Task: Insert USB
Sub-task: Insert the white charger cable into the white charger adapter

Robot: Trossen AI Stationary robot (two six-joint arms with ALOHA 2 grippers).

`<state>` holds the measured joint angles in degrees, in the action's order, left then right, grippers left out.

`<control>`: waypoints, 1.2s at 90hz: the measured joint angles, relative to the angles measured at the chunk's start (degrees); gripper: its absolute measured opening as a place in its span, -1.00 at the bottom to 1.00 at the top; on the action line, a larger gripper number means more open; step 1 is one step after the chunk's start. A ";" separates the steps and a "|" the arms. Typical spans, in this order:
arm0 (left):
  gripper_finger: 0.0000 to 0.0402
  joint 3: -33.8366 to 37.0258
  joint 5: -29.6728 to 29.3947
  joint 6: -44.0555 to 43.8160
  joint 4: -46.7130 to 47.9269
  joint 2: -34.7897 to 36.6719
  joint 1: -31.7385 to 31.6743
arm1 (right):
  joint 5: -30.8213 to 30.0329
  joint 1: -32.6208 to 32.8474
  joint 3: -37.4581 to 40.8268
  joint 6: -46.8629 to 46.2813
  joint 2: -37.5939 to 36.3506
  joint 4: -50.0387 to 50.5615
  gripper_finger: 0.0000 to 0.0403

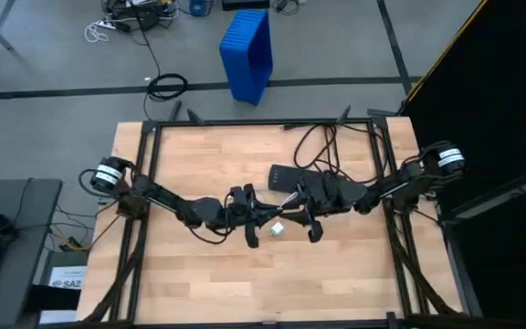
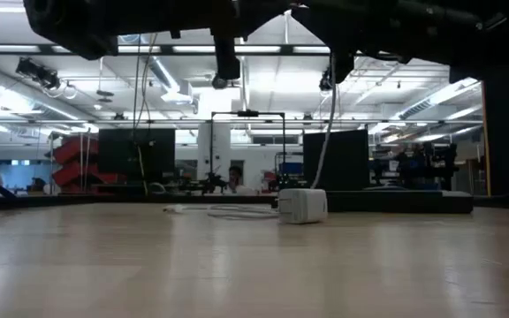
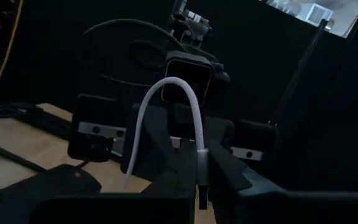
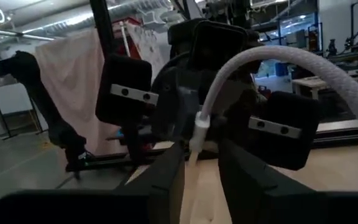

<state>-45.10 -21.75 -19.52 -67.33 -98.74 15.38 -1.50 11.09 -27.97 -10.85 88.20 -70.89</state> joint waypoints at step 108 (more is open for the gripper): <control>-0.73 -1.17 2.91 4.38 -0.07 -0.26 0.02 | 4.22 -0.44 -0.07 2.08 -0.07 -0.21 -1.00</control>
<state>-46.27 -18.83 -15.14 -67.40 -99.00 15.40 2.72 10.66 -28.03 -8.78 88.14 -71.10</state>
